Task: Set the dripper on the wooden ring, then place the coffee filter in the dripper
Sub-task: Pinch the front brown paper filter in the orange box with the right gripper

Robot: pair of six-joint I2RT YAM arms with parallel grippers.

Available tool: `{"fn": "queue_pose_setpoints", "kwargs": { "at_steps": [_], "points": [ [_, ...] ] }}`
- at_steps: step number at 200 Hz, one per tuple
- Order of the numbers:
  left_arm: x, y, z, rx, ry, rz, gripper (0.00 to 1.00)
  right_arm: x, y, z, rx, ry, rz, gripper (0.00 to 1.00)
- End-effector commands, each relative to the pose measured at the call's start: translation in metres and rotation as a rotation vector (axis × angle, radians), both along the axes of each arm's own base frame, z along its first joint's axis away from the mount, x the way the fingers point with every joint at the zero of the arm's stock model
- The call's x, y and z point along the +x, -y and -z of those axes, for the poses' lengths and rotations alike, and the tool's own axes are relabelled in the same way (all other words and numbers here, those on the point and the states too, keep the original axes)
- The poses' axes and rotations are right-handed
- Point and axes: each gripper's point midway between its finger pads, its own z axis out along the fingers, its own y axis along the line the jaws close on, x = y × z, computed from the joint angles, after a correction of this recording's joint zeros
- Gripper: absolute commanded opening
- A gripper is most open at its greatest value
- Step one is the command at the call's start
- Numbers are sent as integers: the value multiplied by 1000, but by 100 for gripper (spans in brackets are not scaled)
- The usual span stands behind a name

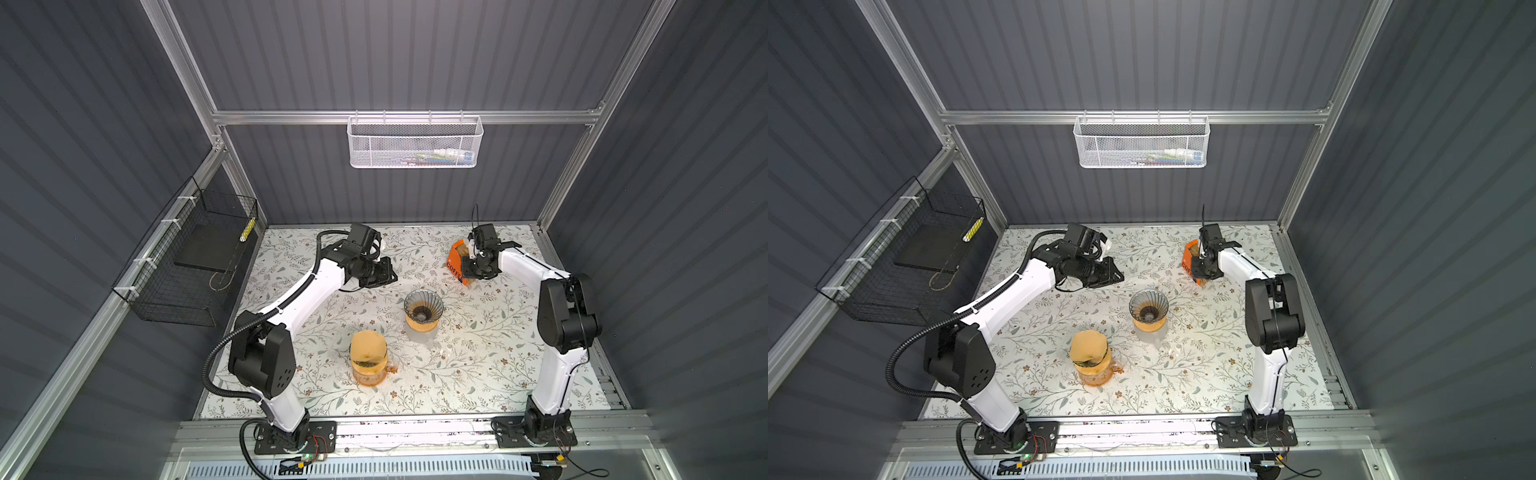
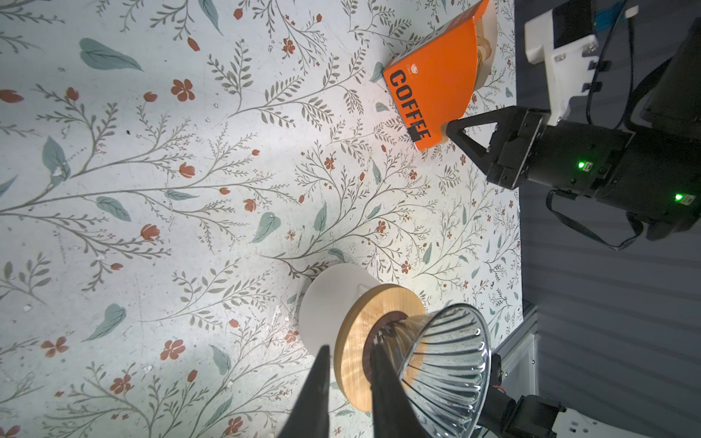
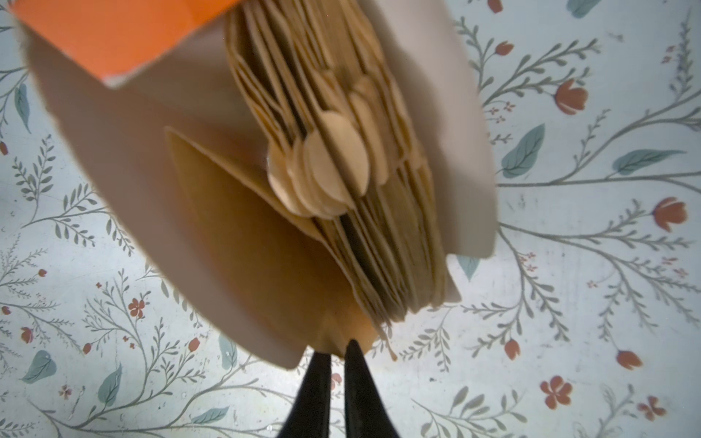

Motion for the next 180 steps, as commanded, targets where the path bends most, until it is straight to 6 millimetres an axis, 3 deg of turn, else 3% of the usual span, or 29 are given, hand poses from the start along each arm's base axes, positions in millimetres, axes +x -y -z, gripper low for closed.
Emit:
{"fn": "queue_pose_setpoints", "kwargs": {
  "at_steps": [1,127,180],
  "points": [
    [0,0,5,-7,-28,-3,21,4,3,4,-8,-12,5,14],
    [-1,-1,8,-7,-36,-1,21,6,3,11,-12,-24,10,12],
    [-2,0,7,-11,-32,2,21,5,6,6,-25,-21,14,0]
  ]
}}
